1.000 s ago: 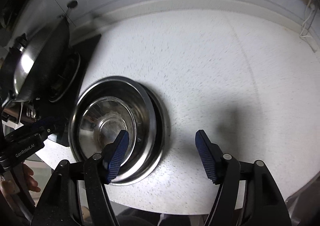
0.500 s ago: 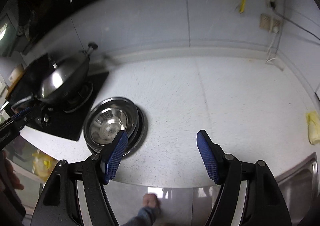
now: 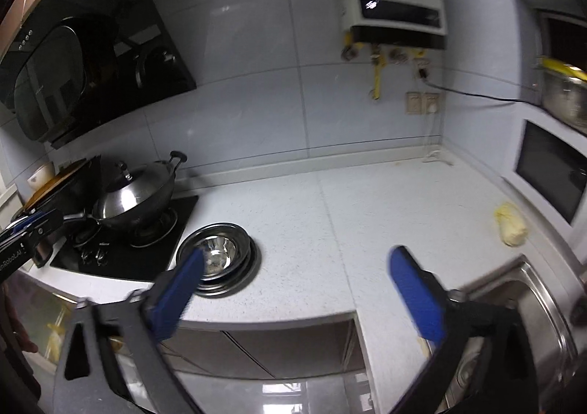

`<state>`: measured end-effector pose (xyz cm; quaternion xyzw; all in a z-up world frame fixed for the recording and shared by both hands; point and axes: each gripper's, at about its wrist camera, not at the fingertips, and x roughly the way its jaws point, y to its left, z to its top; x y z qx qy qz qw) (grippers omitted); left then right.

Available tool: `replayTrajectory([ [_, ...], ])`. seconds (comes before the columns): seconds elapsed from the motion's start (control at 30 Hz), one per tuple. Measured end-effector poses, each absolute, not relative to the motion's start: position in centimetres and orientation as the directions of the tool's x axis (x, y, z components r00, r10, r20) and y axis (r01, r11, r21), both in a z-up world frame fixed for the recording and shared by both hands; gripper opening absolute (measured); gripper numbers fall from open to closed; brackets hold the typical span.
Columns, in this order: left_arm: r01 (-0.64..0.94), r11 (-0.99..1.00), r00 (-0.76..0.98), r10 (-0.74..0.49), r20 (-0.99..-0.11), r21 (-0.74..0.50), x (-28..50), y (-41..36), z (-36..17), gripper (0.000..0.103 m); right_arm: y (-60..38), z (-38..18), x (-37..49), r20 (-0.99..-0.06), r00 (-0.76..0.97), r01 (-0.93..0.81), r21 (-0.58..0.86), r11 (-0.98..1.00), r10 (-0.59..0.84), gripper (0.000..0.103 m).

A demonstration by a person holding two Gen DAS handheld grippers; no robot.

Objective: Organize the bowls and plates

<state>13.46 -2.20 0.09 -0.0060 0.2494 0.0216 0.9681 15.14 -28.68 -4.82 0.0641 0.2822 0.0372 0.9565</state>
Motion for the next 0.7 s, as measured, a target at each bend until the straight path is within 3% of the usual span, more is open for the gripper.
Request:
replayTrajectory([
  [0.17,-0.02,1.0,0.874,0.02,-0.485,0.006,8.7,0.3,-0.1,0.048,-27.7,-4.5,9.7,-0.527,0.849,0.039,0.137,0.99,0.04,0.102],
  [0.7,-0.036,0.999,0.876,0.04,-0.48,0.018,-0.5,1.1,0.3,0.048,-28.5,-3.8,0.4,-0.496,0.866,0.045,0.186,0.982,0.054,0.102],
])
